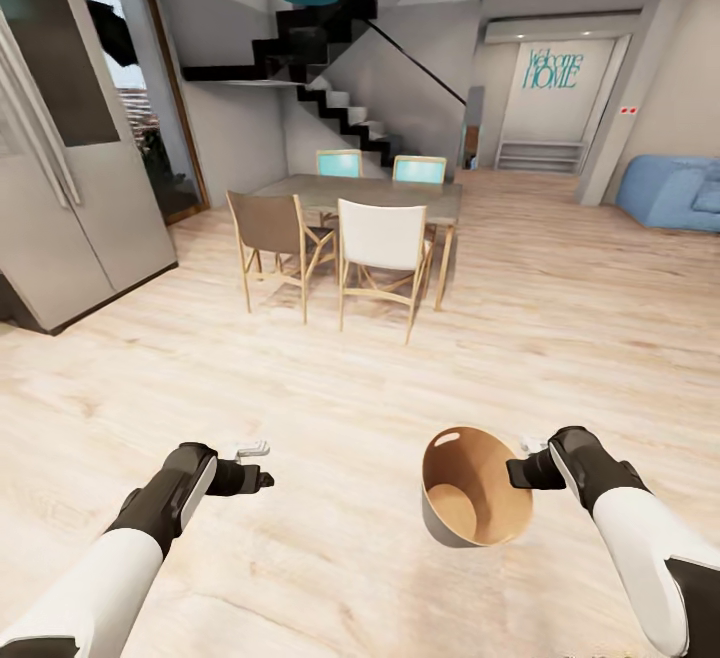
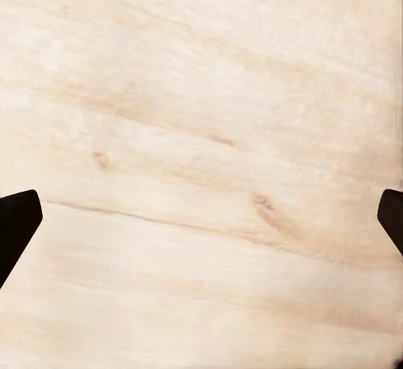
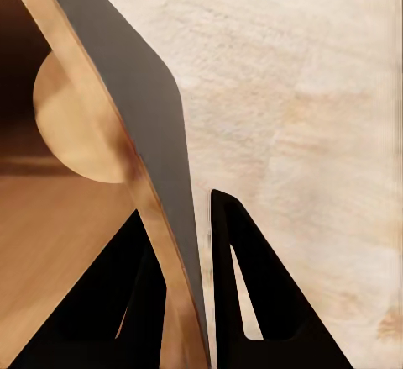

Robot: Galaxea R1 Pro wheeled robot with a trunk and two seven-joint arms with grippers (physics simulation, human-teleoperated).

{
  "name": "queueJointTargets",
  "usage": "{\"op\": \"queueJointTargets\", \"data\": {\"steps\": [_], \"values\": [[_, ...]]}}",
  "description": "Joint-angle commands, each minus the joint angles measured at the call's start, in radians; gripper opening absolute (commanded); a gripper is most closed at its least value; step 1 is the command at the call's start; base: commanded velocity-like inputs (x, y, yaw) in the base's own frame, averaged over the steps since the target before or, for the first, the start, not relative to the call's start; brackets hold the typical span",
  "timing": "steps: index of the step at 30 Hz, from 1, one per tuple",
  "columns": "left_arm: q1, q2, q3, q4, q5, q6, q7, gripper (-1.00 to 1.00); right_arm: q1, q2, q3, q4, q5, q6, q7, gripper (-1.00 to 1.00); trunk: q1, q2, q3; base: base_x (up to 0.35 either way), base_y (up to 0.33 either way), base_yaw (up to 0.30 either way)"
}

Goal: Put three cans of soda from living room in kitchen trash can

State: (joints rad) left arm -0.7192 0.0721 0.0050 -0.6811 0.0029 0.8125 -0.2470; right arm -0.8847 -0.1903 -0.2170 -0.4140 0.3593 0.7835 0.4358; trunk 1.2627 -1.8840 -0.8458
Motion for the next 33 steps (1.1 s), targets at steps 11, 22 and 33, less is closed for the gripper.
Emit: {"op": "queueJointTargets", "data": {"steps": [11, 22, 33], "values": [[0.000, 0.000, 0.000, 0.001, 0.000, -0.001, 0.000, 1.00, 0.000, 0.002, -0.004, 0.000, -0.016, 0.000, 0.003, -1.00, 0.000, 0.000, 0.002, 0.158, -0.040, -0.250], [0.000, 0.000, 0.000, 0.002, 0.000, -0.001, 0.000, 1.00, 0.000, 0.002, -0.004, 0.000, -0.016, -0.002, 0.003, -1.00, 0.000, 0.000, 0.005, 0.166, -0.049, -0.252], [0.000, 0.000, 0.000, 0.002, 0.000, 0.000, -0.001, 1.00, 0.000, 0.002, -0.004, 0.000, -0.017, -0.004, 0.003, -1.00, 0.000, 0.000, 0.006, 0.167, -0.002, -0.127]]}}
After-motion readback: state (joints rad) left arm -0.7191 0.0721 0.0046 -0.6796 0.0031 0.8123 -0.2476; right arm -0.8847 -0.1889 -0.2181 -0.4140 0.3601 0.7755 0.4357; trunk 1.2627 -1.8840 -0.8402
